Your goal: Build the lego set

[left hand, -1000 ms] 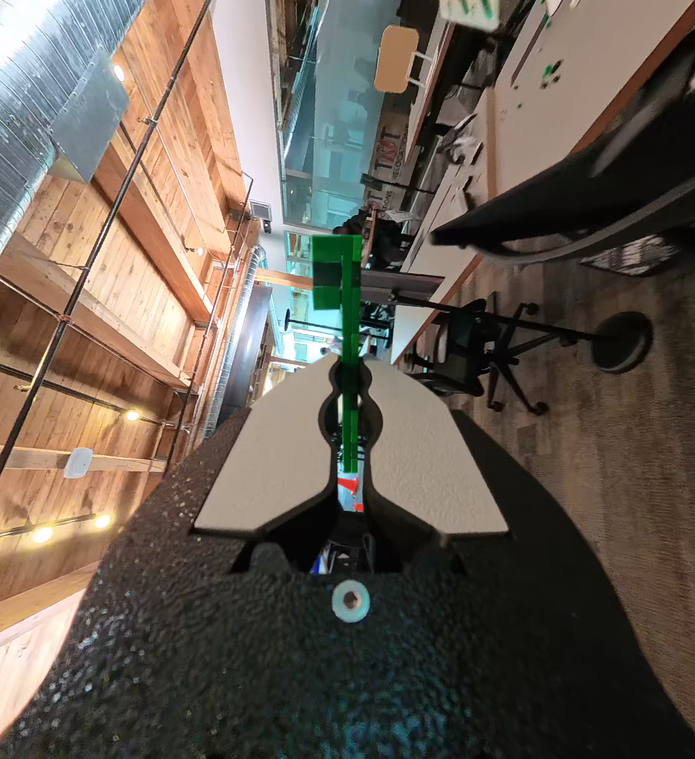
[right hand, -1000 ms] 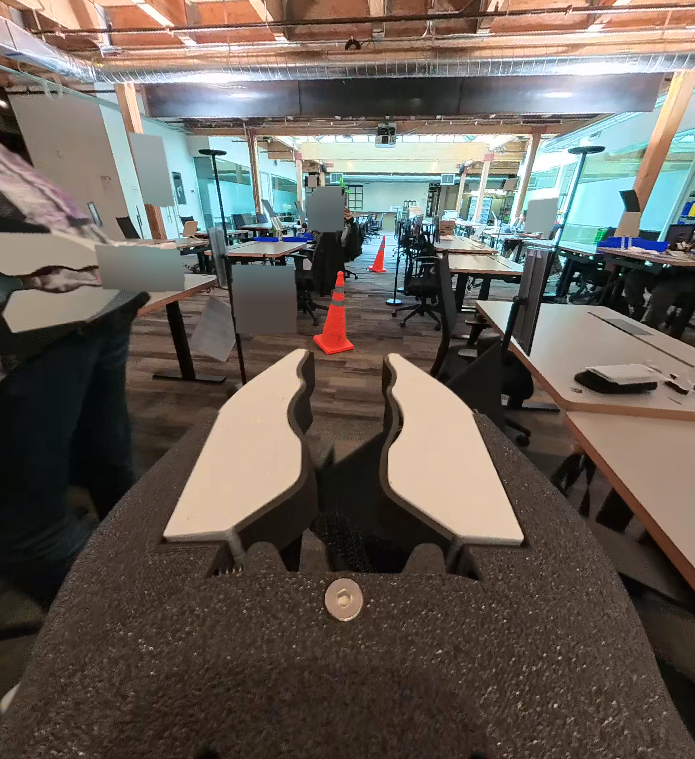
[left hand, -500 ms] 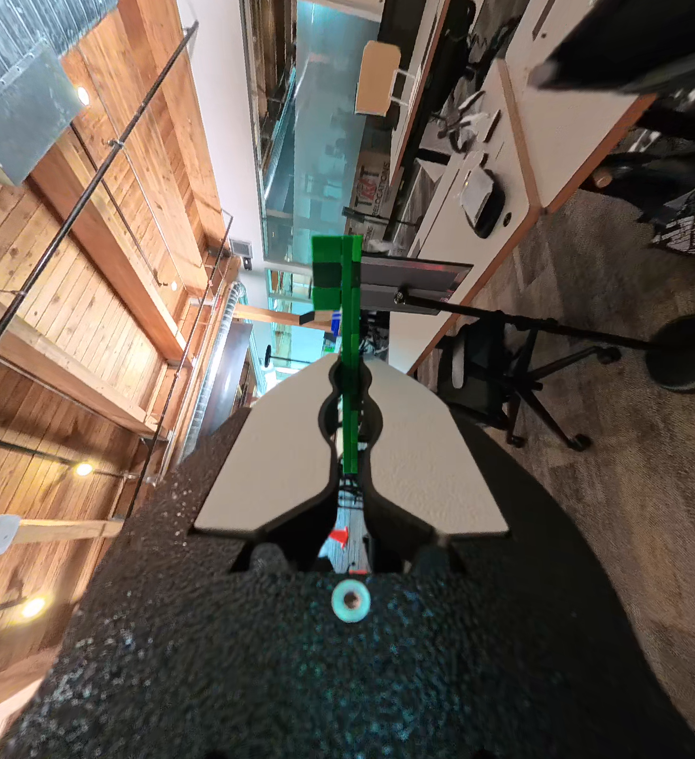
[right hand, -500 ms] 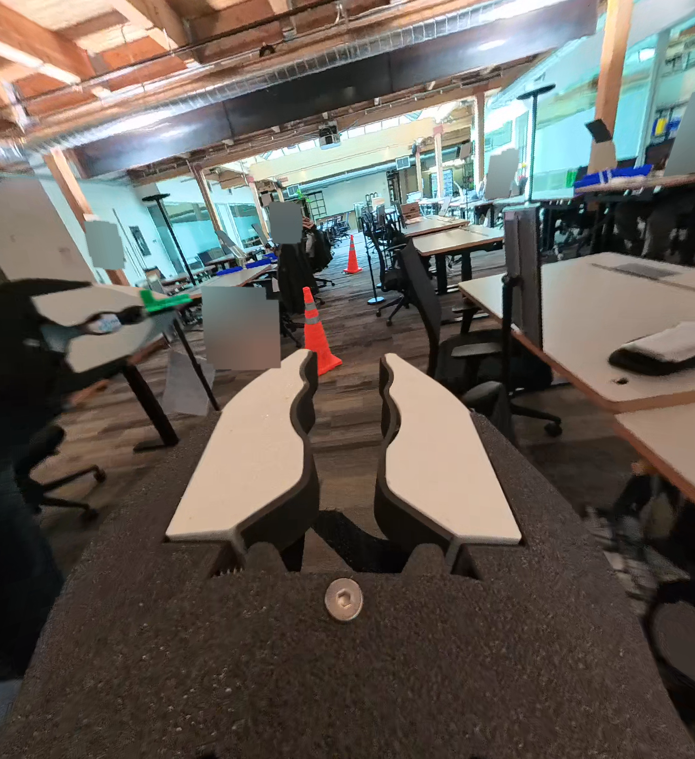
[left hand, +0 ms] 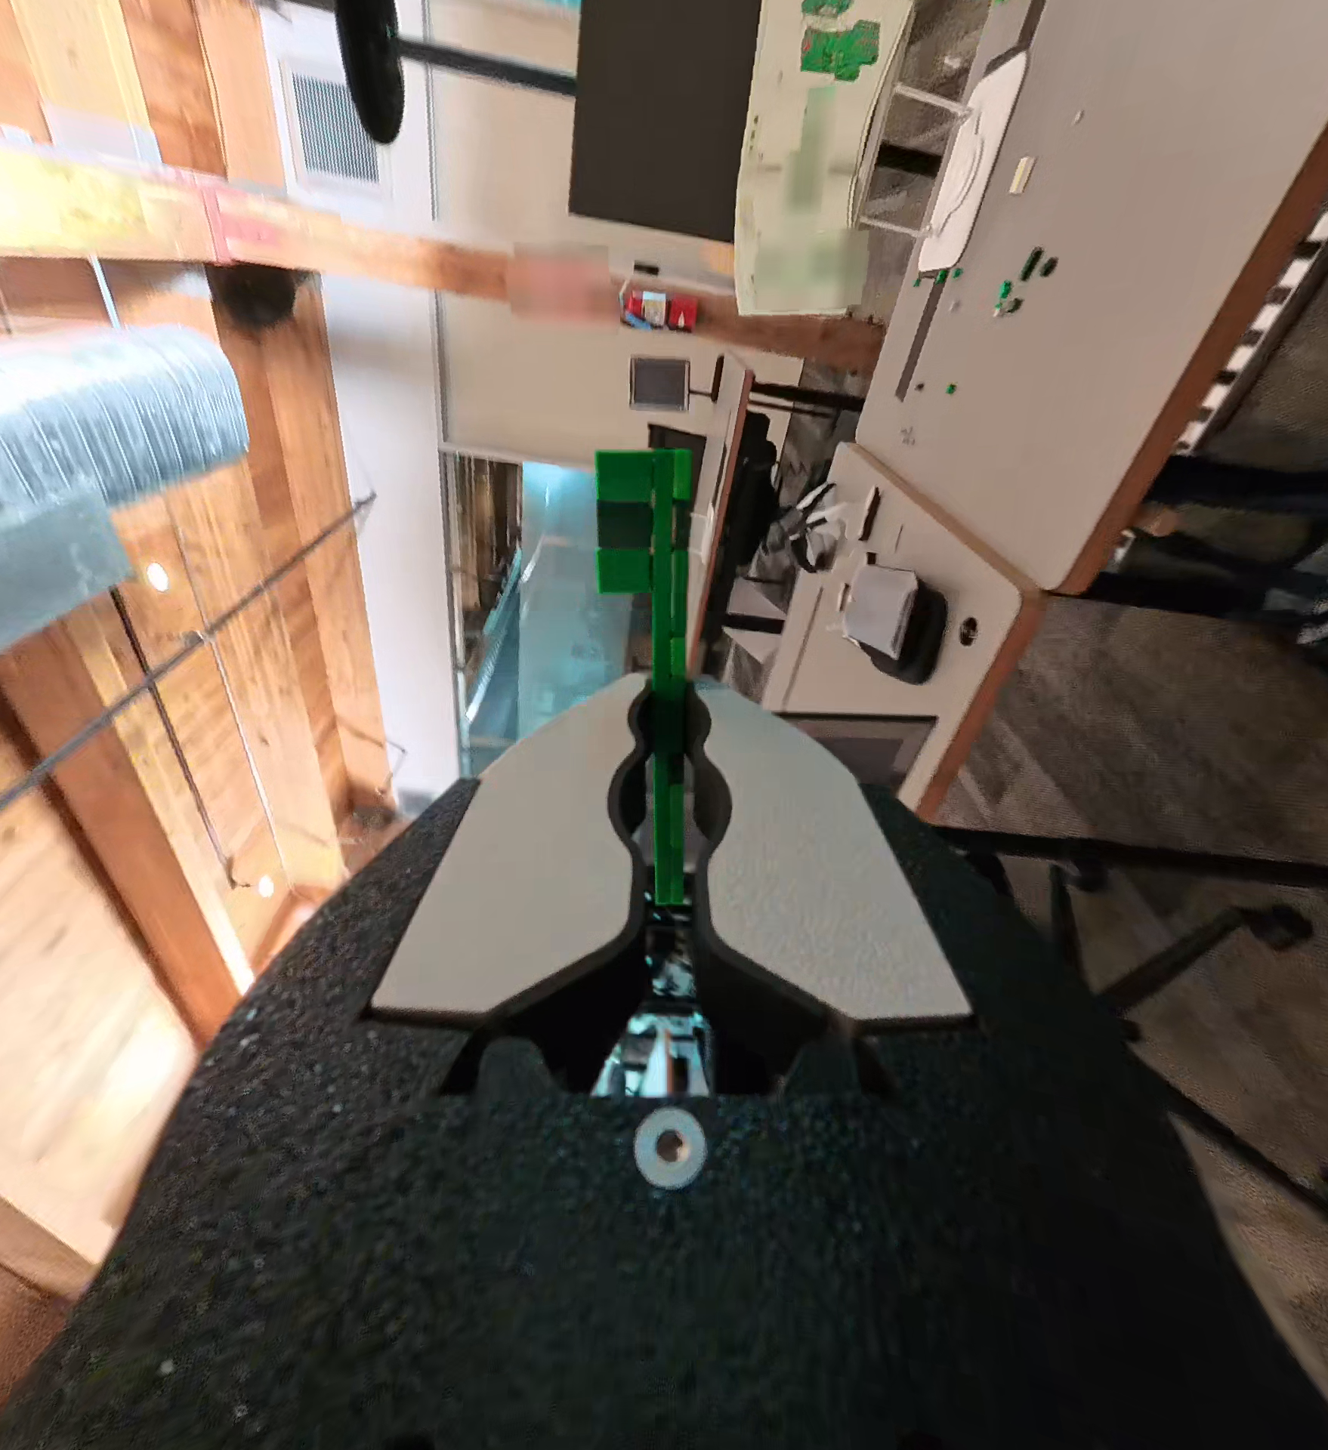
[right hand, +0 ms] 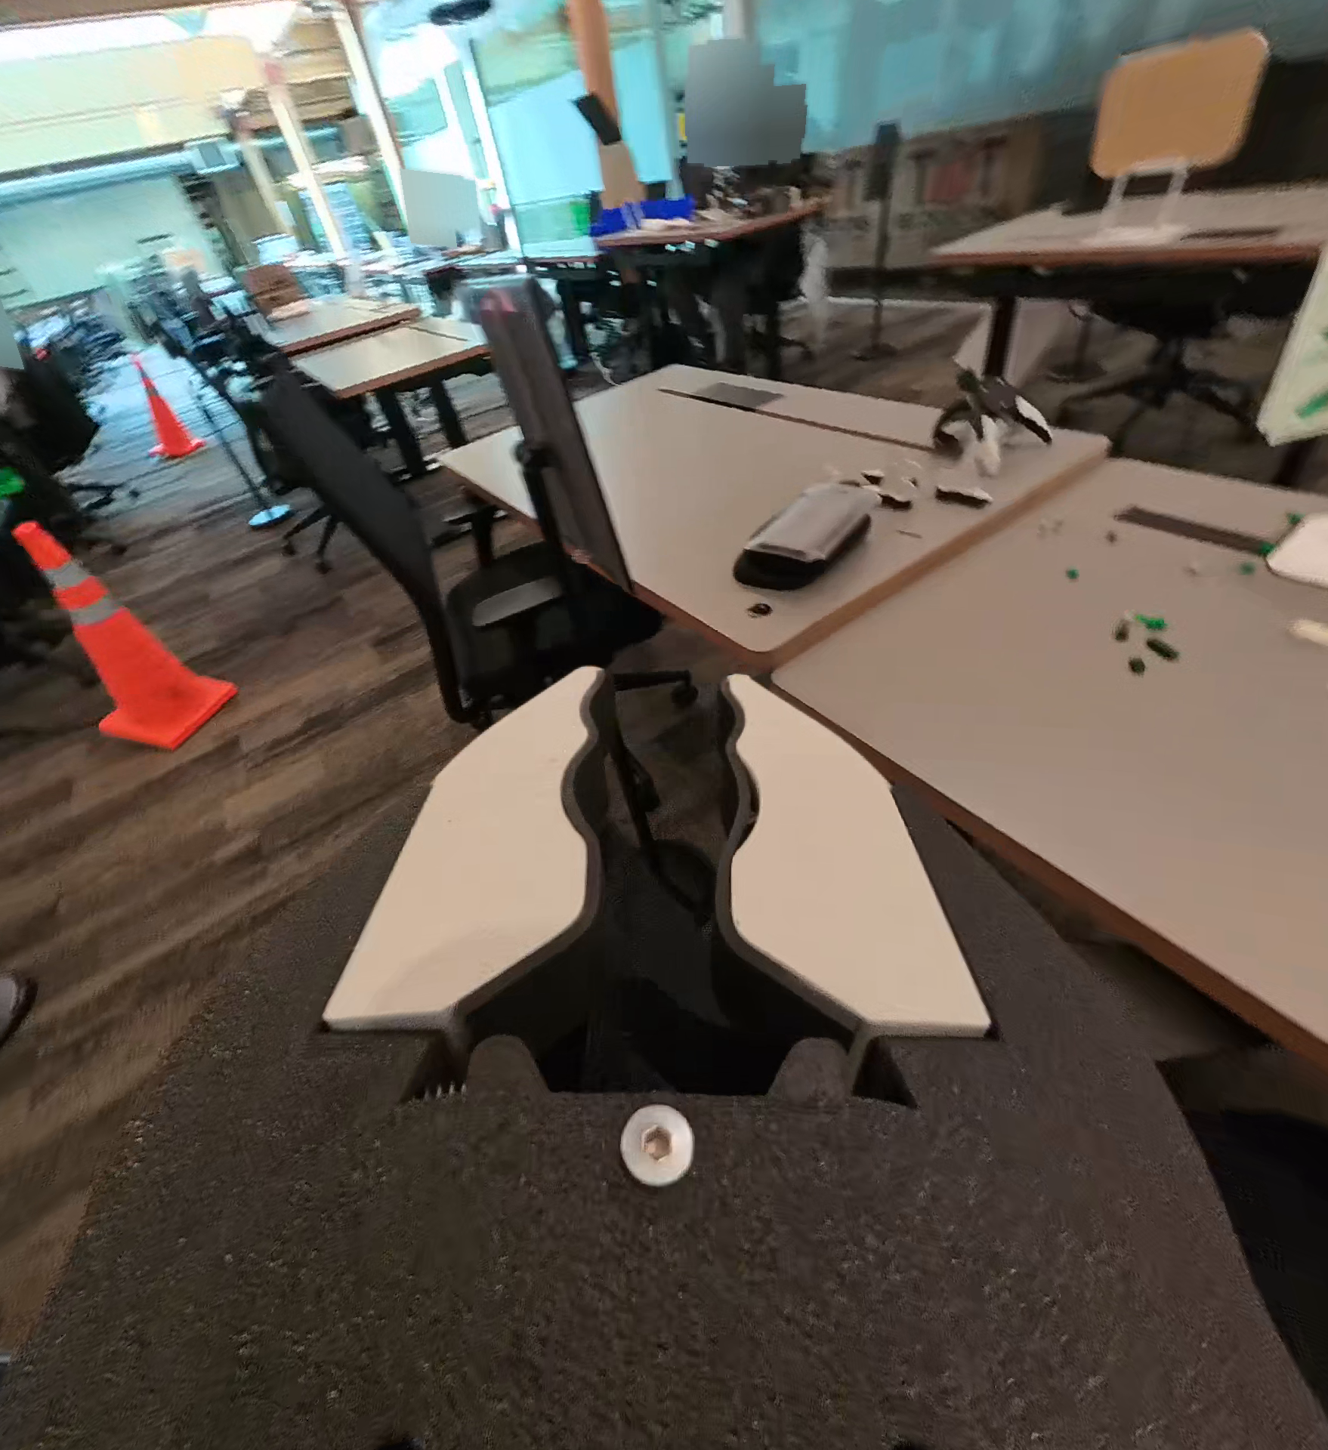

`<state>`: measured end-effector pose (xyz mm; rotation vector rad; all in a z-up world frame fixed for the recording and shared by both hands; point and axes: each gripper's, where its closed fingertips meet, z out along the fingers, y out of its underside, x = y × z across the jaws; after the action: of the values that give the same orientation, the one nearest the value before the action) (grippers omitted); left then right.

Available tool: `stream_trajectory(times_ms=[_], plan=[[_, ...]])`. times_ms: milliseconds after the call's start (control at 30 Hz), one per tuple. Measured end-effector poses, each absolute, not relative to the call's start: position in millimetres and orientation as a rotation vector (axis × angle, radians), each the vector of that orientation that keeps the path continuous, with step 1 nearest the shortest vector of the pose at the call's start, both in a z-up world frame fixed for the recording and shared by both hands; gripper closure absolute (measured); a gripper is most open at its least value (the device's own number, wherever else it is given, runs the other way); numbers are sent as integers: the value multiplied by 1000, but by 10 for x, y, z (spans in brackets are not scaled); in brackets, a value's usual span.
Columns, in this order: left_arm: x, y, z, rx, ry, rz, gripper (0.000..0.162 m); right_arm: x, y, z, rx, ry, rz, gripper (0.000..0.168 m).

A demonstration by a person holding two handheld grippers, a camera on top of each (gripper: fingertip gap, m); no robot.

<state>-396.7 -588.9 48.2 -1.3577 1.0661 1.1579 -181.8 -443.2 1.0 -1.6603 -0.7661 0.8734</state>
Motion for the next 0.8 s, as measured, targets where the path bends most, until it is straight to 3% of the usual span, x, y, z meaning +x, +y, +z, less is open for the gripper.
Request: stream_trajectory(times_ms=[233, 500, 800], plan=[[-4258, -4675, 586, -1177, 1164, 1163, 157, -1977, -3138, -509, -1766, -379, 829, 151], [-4279, -3483, 535, -1034, 1257, 969, 157, -2194, -2142, -1807, -1996, 54, 826, 152], [-3937, -2597, 355, -821, 1427, 624, 157, -2073, -2707, -2031, -2135, -69, 656, 149]])
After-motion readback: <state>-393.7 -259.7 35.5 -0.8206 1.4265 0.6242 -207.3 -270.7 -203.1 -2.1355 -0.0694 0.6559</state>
